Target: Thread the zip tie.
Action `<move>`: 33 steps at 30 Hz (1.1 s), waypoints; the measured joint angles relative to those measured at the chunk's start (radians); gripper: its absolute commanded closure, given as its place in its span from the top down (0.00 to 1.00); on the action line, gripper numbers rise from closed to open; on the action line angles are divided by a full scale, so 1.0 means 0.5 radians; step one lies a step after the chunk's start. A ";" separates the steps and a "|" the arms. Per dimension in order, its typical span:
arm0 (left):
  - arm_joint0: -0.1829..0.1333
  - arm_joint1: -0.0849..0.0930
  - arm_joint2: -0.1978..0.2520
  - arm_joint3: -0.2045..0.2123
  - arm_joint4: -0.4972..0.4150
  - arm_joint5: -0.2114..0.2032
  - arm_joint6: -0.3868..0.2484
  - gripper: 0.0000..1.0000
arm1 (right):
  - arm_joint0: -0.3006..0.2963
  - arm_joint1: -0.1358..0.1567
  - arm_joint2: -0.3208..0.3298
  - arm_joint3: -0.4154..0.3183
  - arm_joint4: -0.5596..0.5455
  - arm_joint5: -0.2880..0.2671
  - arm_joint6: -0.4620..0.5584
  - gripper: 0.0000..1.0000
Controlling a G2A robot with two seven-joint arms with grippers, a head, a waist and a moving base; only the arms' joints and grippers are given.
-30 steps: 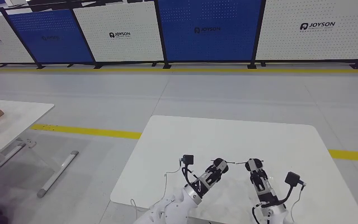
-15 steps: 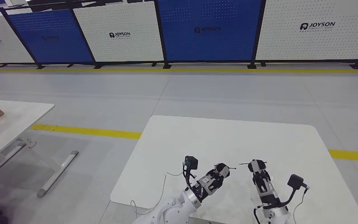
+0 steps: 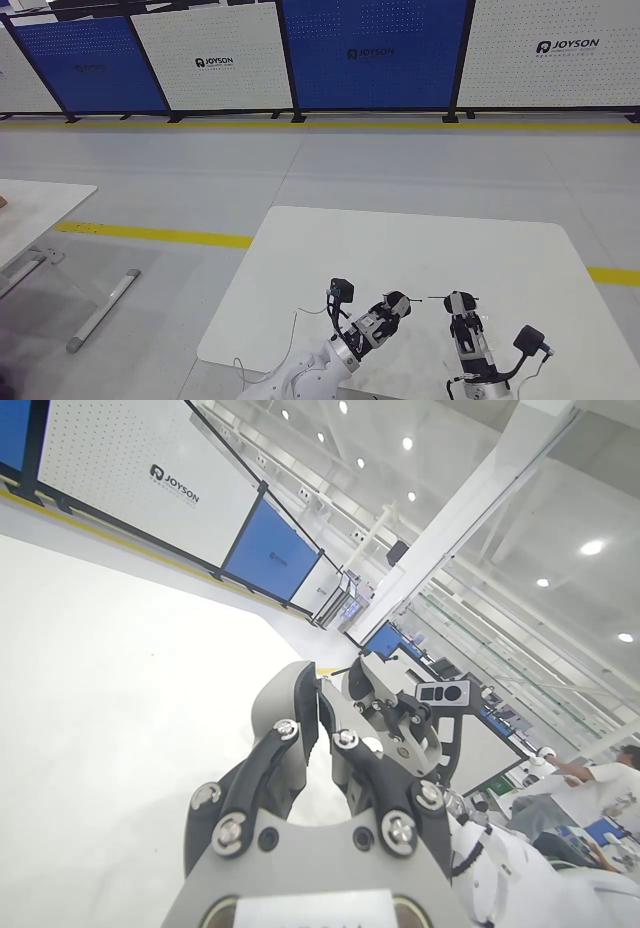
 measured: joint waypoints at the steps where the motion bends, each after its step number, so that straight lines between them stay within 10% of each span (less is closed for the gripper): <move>1: 0.000 0.000 0.000 0.000 0.000 0.000 0.000 0.00 | 0.000 -0.001 0.000 -0.001 0.004 0.000 0.008 0.00; 33: 0.000 0.000 0.000 0.000 0.000 0.000 0.000 0.00 | -0.015 -0.030 0.038 0.040 0.008 0.000 0.138 0.00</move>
